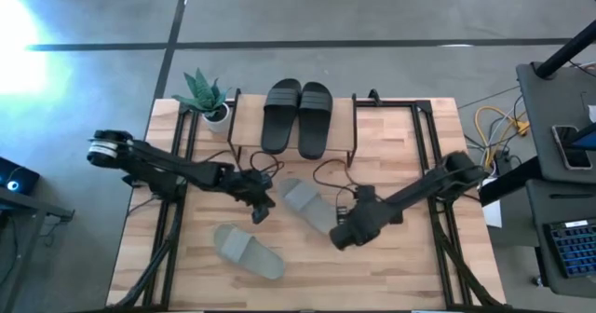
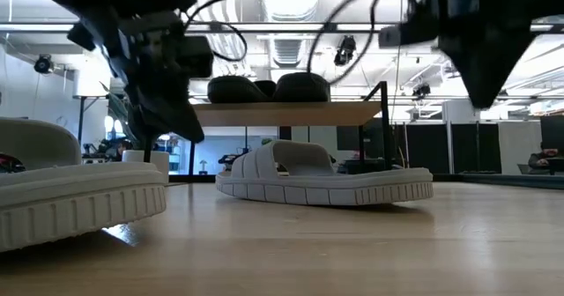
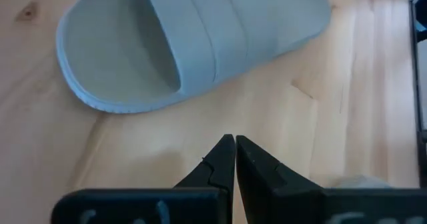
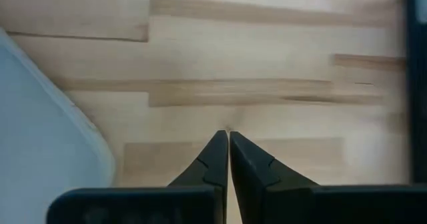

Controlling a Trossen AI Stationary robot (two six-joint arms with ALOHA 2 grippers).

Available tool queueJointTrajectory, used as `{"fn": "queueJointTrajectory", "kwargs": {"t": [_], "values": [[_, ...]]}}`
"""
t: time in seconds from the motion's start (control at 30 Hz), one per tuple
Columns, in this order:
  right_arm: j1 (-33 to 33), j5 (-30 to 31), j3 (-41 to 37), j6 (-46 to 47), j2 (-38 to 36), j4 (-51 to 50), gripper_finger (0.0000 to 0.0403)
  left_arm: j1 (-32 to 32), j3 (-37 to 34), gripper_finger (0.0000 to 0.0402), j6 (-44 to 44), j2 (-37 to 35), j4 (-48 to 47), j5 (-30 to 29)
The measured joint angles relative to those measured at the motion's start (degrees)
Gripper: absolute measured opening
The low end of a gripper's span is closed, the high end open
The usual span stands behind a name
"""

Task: Pick and place slides into the shelf
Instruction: Prepare the gray slippers

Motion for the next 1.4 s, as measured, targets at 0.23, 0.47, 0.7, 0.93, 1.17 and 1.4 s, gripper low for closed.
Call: {"fn": "queueJointTrajectory", "kwargs": {"t": [0.23, 0.47, 0.7, 0.93, 1.17, 1.4], "values": [[-2.4, -2.7, -13.8, -8.7, -2.4, 21.7, 0.0009, 1.0, 1.5, 0.0000, 0.4, 6.5, 2.0, 0.0], [-2.5, 0.6, -17.0, -9.5, -1.9, 23.6, 0.0009, 1.4, 2.7, 0.0000, 1.7, 9.6, 2.1, -0.3], [-2.4, 3.3, -17.9, -19.7, -1.7, 35.4, 0.0009, 2.4, 3.0, 0.0000, 2.1, 10.2, 5.3, -7.7], [-2.4, 4.9, -20.3, -25.9, -1.7, 49.5, 0.0009, 4.2, 2.9, 0.0000, 4.7, 10.2, 6.3, -8.9], [-1.6, 6.4, -19.0, -35.2, -1.7, 57.9, 0.0009, 4.4, 2.9, 0.0000, 5.3, 9.6, 8.3, -8.9], [-1.7, 6.6, -19.0, -37.9, -1.7, 66.6, 0.0009, 4.2, 2.9, 0.0000, 11.8, 7.3, 12.5, -8.4]]}}
